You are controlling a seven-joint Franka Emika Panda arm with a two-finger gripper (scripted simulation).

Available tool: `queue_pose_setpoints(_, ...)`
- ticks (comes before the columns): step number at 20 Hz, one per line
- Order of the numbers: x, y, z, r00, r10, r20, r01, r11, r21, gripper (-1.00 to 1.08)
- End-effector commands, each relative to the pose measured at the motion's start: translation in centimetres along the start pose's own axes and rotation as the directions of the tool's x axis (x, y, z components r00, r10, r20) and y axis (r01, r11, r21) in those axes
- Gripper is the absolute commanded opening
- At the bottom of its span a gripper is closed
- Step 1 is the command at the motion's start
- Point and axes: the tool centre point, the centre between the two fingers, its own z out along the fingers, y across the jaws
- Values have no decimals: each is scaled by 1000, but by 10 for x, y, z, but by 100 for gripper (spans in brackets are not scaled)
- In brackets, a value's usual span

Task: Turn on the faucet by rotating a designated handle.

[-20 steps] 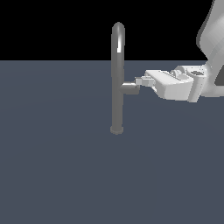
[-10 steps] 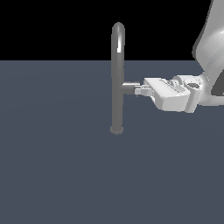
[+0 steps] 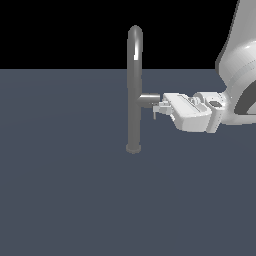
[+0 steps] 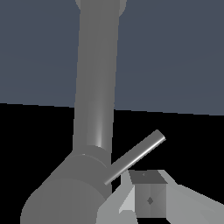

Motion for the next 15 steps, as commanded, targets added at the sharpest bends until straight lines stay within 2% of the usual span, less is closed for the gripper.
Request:
queue_pose_setpoints(1,35,7,0,998,54,-7,-54,998,14,-100)
queue_pose_setpoints(2,1,-2,0,1000,-2,0,2,1000,1,-100)
queue_pose_setpoints(15,51,-18,-1,999,52,-7,-51,999,13,-100)
